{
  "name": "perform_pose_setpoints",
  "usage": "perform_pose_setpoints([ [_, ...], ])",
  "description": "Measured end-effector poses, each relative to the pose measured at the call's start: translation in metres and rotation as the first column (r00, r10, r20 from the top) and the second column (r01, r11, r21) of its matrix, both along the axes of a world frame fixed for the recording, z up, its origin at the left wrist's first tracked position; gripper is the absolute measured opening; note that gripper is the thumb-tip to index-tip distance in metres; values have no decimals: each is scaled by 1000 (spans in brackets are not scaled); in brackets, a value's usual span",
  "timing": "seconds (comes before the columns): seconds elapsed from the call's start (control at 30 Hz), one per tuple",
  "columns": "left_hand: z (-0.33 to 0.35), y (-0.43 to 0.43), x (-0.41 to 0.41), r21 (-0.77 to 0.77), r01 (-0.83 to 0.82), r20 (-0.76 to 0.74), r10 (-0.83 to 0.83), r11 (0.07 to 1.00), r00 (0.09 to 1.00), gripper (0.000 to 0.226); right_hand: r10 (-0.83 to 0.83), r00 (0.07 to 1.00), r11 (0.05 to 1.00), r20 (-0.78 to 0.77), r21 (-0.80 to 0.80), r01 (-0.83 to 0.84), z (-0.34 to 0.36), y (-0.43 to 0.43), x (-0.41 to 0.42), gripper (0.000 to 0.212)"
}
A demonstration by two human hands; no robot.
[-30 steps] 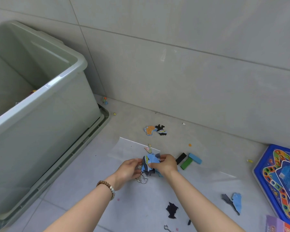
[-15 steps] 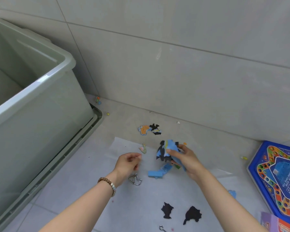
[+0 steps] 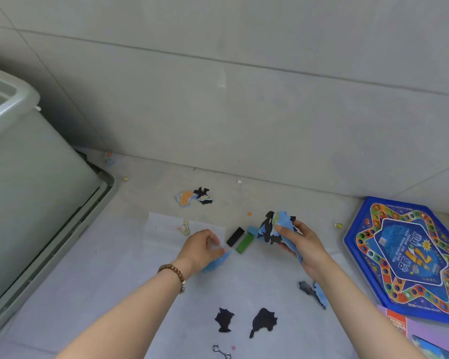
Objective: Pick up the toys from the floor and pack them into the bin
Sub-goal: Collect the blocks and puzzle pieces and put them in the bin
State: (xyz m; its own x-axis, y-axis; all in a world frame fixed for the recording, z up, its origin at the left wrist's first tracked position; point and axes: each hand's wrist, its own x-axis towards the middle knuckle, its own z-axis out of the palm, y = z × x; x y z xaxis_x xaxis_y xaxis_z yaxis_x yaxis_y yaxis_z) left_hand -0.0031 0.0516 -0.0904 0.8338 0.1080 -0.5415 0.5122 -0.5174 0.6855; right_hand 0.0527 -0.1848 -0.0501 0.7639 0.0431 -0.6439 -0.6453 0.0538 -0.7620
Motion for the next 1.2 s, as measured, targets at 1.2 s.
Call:
perform_pose_setpoints([
  [1.2, 13, 60, -34, 217, 305, -121, -284, 927, 951, 26, 81, 996, 996, -39, 38, -79, 8, 40, -13, 35],
])
